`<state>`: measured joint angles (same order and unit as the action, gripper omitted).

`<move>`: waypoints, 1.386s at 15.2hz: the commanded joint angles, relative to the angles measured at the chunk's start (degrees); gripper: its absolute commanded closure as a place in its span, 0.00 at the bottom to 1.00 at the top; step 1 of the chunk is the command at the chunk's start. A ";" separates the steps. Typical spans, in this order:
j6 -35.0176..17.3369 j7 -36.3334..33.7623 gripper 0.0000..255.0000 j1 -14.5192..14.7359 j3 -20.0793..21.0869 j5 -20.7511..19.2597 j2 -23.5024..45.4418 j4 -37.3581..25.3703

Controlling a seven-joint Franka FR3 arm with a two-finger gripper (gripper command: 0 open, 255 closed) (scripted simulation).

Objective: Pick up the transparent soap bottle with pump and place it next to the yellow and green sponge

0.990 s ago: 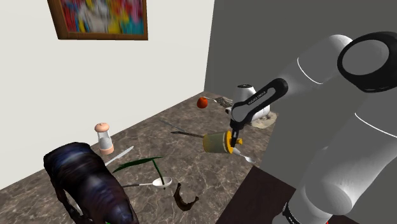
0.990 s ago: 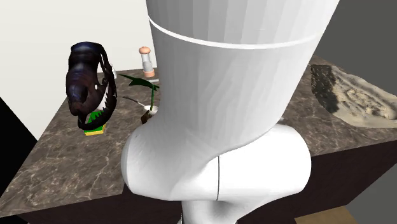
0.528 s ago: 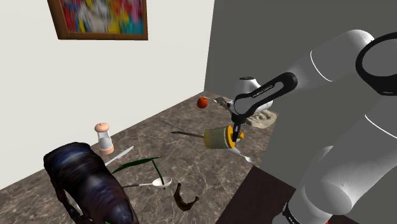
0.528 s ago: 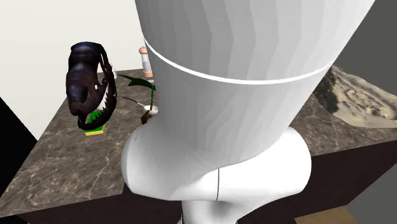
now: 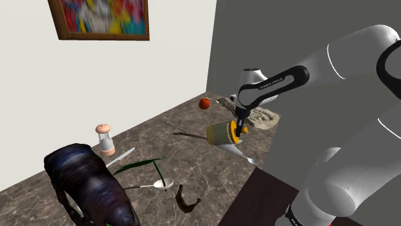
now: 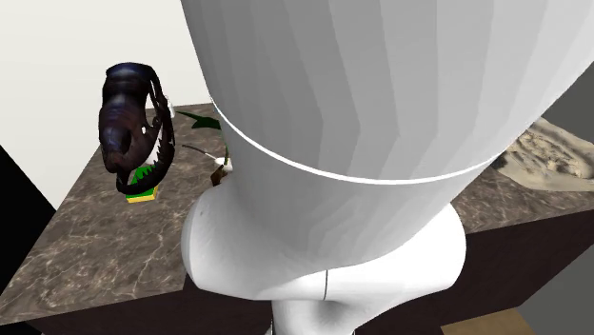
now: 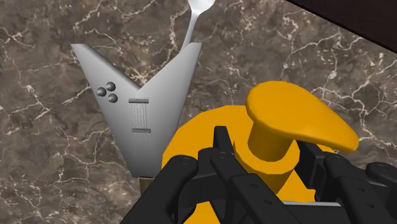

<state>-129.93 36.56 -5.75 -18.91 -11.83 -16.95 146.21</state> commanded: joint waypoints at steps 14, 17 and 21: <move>9.15 -8.75 1.00 3.24 7.54 1.80 -9.13 0.89; 9.73 -13.11 1.00 5.31 10.95 3.39 -10.72 2.34; 10.34 -18.91 1.00 8.37 15.51 5.93 -11.80 3.29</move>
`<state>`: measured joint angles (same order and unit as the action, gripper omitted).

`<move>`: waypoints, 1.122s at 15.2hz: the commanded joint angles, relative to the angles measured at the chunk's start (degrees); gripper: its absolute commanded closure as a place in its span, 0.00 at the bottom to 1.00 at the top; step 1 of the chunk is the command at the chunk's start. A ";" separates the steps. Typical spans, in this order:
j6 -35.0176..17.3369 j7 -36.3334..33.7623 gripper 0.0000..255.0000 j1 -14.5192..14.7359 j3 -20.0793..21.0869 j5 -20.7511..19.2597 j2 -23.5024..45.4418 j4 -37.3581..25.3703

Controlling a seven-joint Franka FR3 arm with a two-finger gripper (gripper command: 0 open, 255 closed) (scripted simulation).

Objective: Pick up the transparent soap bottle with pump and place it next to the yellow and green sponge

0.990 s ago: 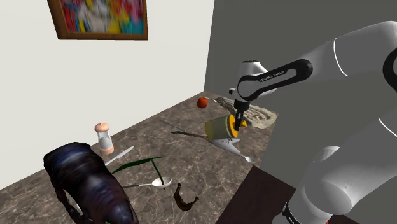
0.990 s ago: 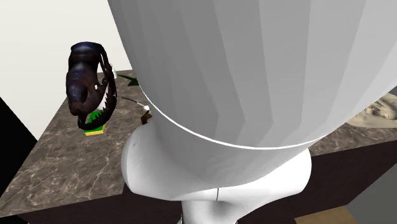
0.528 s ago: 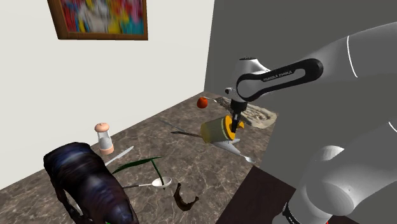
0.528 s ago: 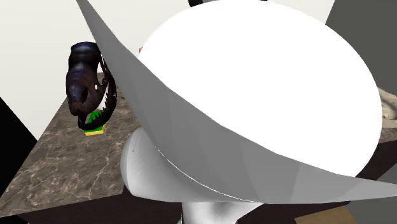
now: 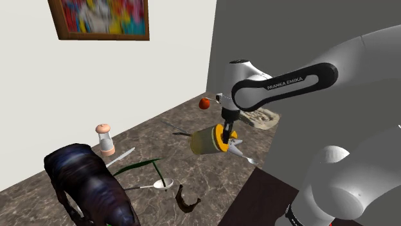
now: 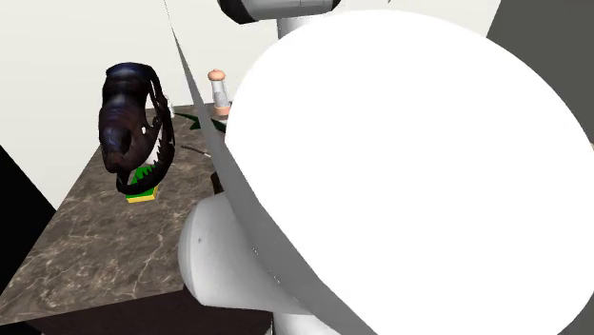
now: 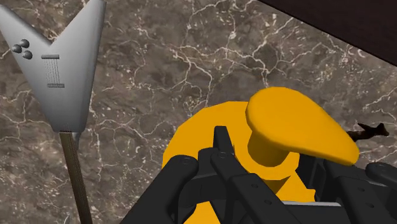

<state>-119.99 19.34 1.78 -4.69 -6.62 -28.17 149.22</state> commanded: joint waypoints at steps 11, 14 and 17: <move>1.01 -17.50 1.00 9.09 13.68 7.64 2.88 -3.06; 1.01 -21.82 1.00 10.91 16.93 8.88 5.31 -5.42; 1.04 -26.18 1.00 12.48 20.07 9.64 8.27 -8.37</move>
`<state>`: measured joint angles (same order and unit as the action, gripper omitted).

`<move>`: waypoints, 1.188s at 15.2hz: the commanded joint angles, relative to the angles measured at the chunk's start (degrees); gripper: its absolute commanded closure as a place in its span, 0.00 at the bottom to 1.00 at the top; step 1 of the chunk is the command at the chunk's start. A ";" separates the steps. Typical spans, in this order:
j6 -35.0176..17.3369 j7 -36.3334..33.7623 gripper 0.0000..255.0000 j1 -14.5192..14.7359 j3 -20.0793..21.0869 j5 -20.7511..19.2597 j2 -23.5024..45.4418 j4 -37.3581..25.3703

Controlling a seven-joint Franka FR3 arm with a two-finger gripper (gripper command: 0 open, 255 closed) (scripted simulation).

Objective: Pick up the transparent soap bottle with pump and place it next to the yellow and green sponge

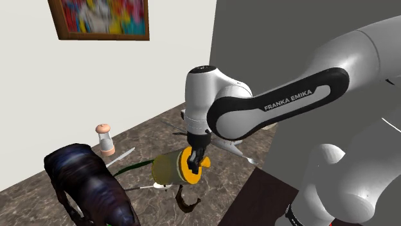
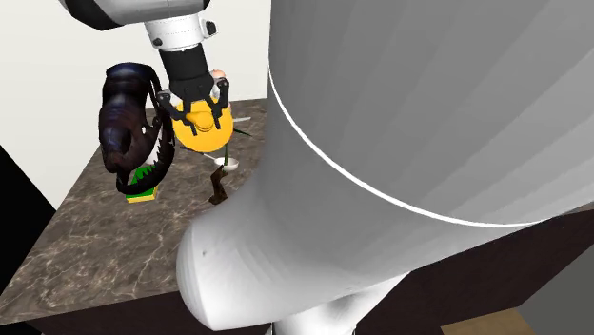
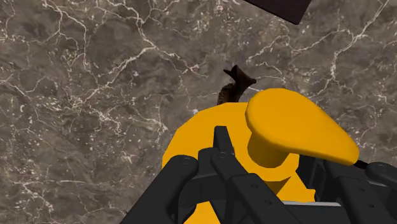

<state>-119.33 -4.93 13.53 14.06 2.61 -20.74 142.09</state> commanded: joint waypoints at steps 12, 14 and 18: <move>1.96 -20.40 1.00 5.65 12.34 -2.83 17.42 -18.50; 2.68 -23.64 1.00 6.72 13.69 -4.40 20.89 -22.26; 4.77 -29.97 1.00 9.54 15.70 -8.15 28.39 -30.64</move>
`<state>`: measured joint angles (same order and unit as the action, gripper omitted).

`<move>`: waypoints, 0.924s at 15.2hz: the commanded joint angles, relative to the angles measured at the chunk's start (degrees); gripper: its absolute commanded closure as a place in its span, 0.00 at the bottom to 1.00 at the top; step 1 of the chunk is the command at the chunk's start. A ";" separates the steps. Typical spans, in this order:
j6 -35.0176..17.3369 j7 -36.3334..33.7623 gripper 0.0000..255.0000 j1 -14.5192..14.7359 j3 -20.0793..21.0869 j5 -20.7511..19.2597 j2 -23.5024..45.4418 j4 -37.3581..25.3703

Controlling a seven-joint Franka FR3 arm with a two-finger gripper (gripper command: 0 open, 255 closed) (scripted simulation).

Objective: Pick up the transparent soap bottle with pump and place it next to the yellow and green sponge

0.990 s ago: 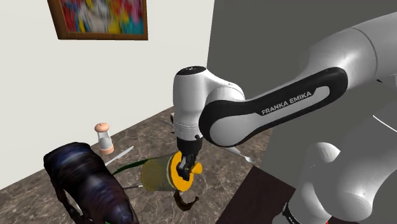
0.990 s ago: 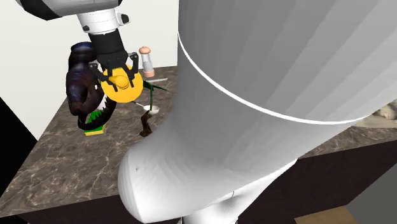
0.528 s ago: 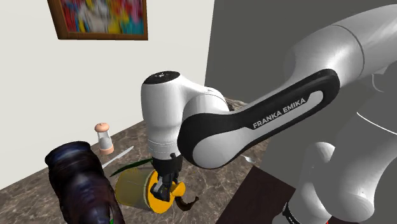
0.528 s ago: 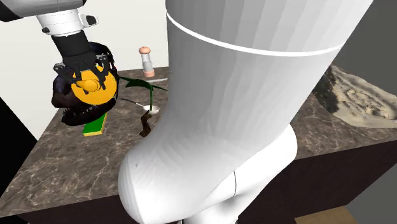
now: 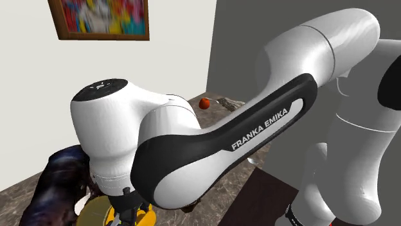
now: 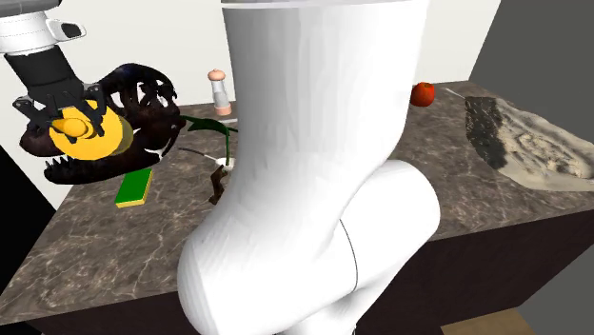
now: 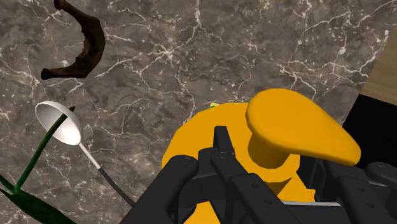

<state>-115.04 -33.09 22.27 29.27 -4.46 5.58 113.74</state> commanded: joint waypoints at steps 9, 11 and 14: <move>2.79 -9.52 1.00 6.55 1.23 -6.96 13.71 -14.28; 1.47 -9.78 1.00 6.62 1.07 -7.33 14.26 -13.43; -0.48 -10.19 1.00 6.77 0.82 -7.93 15.18 -12.26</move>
<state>-114.98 -43.14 28.96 30.17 -12.16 20.42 101.32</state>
